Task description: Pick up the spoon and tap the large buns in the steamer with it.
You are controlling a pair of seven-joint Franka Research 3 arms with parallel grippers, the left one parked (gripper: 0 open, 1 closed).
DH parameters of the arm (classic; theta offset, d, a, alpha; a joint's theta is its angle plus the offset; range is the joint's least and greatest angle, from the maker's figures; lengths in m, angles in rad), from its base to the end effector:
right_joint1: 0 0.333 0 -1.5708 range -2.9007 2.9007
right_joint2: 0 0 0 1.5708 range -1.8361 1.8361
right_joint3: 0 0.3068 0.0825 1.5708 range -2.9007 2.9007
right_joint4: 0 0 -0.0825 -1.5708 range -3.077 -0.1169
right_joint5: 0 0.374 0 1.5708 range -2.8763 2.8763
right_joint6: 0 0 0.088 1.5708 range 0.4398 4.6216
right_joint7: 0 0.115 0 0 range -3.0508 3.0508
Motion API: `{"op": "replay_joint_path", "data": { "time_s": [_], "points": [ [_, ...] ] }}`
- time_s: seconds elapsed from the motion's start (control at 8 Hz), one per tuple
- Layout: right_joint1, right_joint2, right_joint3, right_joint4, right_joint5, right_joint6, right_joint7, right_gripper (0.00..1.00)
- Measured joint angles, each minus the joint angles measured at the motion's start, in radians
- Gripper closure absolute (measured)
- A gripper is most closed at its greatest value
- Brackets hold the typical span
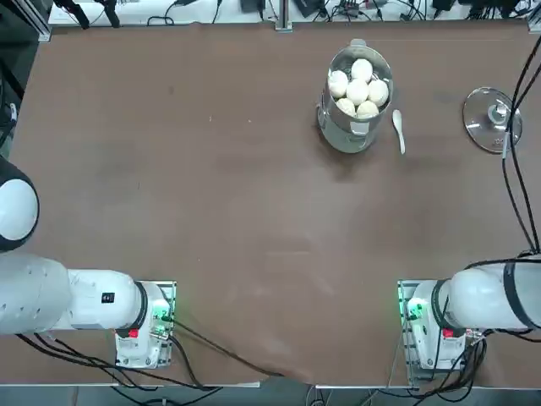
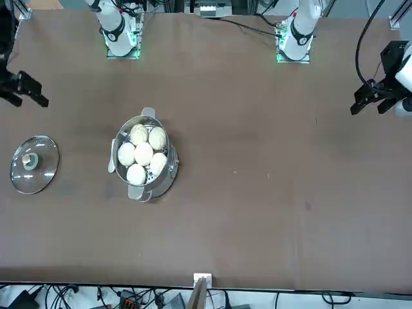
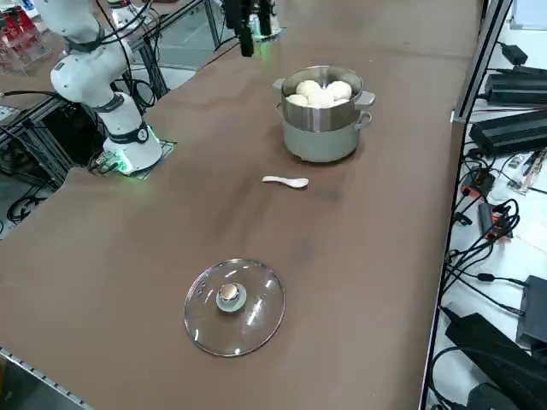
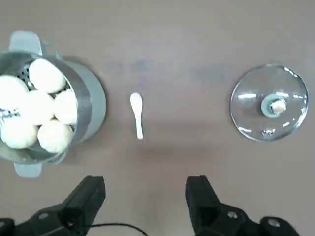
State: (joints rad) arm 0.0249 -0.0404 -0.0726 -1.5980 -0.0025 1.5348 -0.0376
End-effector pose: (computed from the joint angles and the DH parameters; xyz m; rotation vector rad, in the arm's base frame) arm 0.5277 -0.0263 0.6133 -3.1399 0.0158 0.0359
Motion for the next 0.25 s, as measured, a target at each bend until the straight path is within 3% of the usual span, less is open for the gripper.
{"op": "replay_joint_path", "data": {
  "time_s": [0.25],
  "points": [
    [0.004, -0.041, 0.005, -0.027, -0.002, -0.012, 0.000, 0.00]
  ]
}}
